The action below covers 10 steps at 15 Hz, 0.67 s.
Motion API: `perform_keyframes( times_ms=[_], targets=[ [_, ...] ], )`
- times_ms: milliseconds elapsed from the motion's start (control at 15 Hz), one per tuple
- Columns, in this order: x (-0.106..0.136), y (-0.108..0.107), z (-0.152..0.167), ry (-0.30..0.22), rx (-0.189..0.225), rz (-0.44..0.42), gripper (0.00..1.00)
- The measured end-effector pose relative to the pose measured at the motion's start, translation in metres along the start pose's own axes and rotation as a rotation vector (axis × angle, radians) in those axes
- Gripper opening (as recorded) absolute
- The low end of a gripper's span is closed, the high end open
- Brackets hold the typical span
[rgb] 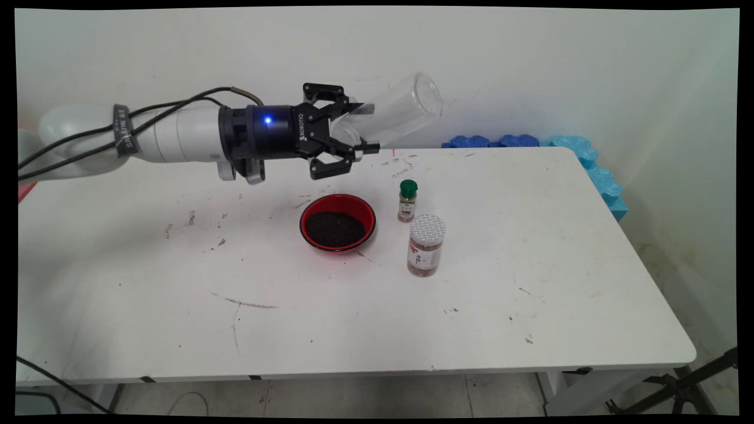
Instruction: Pour the black seasoning powder in the red bowl
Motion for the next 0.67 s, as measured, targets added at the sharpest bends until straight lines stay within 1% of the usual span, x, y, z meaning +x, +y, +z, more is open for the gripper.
perform_keyframes(
  times_ms=[133,200,467,533,667],
  targets=[
    [-0.004,0.002,-0.002,0.001,0.028,0.114,0.00],
    [-0.006,0.003,-0.003,0.001,0.036,0.148,0.00],
    [-0.017,0.011,-0.009,0.010,0.078,0.364,0.00],
    [-0.019,0.013,-0.010,0.012,0.084,0.399,0.00],
    [-0.024,0.017,-0.014,0.014,0.111,0.513,0.00]
  ],
)
